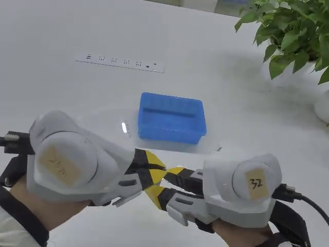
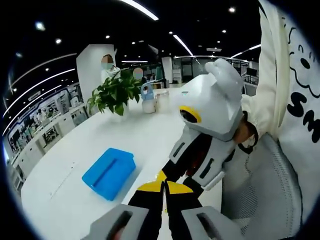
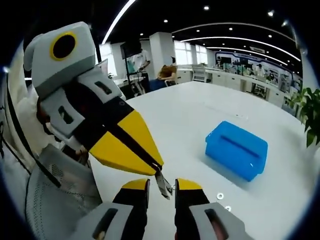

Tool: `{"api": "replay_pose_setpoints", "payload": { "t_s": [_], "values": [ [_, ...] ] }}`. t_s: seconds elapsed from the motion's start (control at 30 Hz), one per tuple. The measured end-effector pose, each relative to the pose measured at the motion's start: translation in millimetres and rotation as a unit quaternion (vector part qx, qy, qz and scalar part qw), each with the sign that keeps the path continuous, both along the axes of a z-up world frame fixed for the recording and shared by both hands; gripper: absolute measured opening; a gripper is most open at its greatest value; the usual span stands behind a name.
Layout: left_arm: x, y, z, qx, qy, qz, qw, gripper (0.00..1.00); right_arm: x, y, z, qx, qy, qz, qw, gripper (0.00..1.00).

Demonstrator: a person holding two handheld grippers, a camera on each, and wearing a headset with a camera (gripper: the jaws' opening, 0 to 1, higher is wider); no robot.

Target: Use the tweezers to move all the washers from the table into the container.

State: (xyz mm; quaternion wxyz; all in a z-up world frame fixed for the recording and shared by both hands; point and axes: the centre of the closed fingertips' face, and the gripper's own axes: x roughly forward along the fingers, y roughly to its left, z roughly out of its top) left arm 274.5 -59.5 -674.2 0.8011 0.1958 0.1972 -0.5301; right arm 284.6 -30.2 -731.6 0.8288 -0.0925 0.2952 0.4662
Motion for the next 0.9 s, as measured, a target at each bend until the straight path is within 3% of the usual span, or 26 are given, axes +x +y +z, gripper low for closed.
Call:
{"api": "replay_pose_setpoints", "payload": {
  "t_s": [0.07, 0.2, 0.47, 0.6, 0.7, 0.77, 0.83, 0.9],
  "values": [
    [-0.3, 1.0, 1.4, -0.001, 0.0, -0.004, 1.0, 0.0, 5.6, 1.6, 1.0, -0.006, -0.017, 0.006, 0.9998, 0.14],
    [3.5, 4.6, -1.3, 0.008, -0.007, -0.004, 0.9999, 0.0, 10.8, 5.6, -0.7, -0.001, -0.009, 0.014, 0.9999, 0.12],
    [9.4, 9.0, -17.0, 0.034, -0.013, 0.001, 0.9993, 0.0, 14.5, 15.3, -18.1, -0.017, -0.008, 0.037, 0.9992, 0.07],
    [14.1, 12.8, -20.9, 0.038, -0.019, 0.013, 0.999, 0.0, 17.3, 20.8, -22.2, -0.026, -0.02, 0.05, 0.9982, 0.06],
    [21.4, 18.0, -27.1, 0.035, -0.013, 0.049, 0.9981, 0.0, 19.7, 24.0, -28.0, -0.034, -0.021, 0.056, 0.9977, 0.05],
    [26.0, 20.7, -28.5, 0.019, -0.011, 0.078, 0.9967, 0.0, 21.8, 26.3, -29.5, -0.036, -0.02, 0.055, 0.9976, 0.04],
    [25.9, 22.8, -30.6, 0.012, -0.011, 0.083, 0.9964, 0.0, 23.9, 26.5, -29.8, -0.035, -0.019, 0.053, 0.9978, 0.04],
    [27.5, 30.8, -35.8, 0.016, 0.003, 0.11, 0.9938, 0.04, 26.8, 25.9, -27.6, -0.026, -0.014, 0.044, 0.9986, 0.04]
  ]
}}
